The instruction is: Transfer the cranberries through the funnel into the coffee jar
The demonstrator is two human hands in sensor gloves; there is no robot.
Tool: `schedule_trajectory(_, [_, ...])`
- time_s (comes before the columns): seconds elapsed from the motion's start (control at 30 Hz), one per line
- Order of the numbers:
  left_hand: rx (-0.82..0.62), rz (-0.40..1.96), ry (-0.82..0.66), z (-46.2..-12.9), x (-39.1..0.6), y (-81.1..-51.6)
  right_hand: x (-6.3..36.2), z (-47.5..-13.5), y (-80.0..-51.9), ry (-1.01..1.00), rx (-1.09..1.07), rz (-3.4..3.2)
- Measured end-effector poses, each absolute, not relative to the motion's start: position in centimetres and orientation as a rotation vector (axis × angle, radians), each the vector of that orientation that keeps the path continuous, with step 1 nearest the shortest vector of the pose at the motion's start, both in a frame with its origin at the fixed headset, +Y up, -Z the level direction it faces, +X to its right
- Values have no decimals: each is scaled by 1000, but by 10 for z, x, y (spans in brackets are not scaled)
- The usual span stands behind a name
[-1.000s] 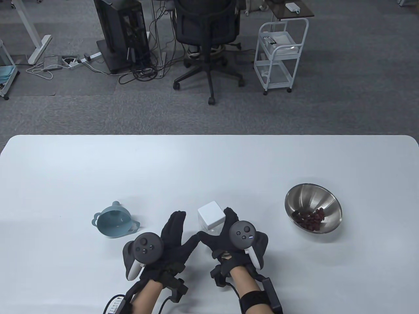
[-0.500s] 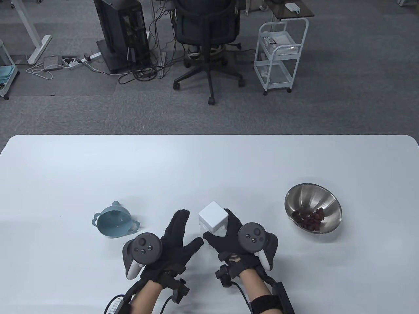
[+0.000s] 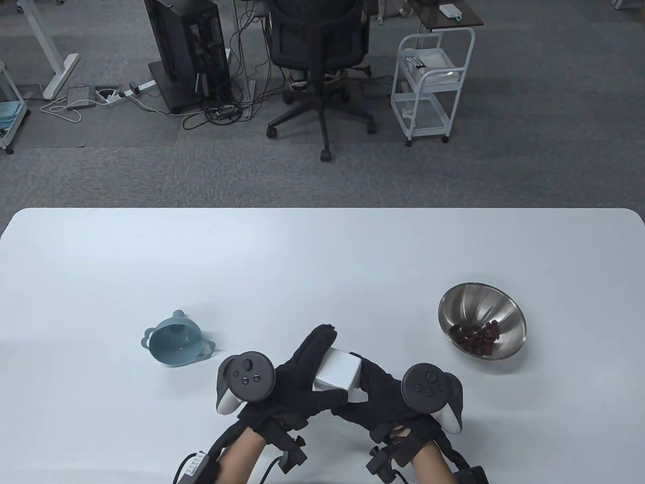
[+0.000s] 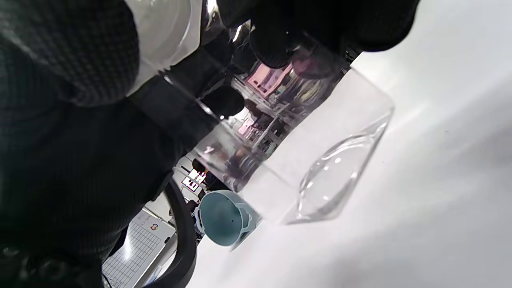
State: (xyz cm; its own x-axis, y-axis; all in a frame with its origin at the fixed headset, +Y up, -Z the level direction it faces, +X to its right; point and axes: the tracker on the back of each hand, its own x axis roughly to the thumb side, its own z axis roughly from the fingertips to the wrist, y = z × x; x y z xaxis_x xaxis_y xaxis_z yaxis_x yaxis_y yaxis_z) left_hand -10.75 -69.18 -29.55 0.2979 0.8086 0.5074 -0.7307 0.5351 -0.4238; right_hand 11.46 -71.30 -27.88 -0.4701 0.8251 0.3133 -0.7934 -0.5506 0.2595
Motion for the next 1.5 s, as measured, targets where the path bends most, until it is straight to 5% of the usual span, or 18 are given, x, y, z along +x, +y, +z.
schedule_trajectory(0.27, [-61, 1063, -701, -293, -93, -689, 124, -276, -713, -64, 441, 2050])
schedule_trajectory(0.47, [179, 824, -444, -272, -61, -686, 122, -270, -711, -365, 238, 2208])
schedule_trajectory(0.57, [20, 655, -293, -260, -42, -681, 120, -266, -707, -506, 179, 2342])
schedule_trajectory(0.77, [-110, 428, -408, -263, -46, -659, 129, -269, -714, -419, 176, 2239])
schedule_trajectory(1.03, [-74, 452, -711, -285, -73, -622, 135, -271, -717, -296, 244, 2179])
schedule_trajectory(1.2, [-252, 300, -716, -300, -70, -617, 131, -273, -721, -219, 304, 2189])
schedule_trajectory(1.5, [-320, 167, -711, -307, -55, -623, 127, -274, -725, -159, 380, 2204])
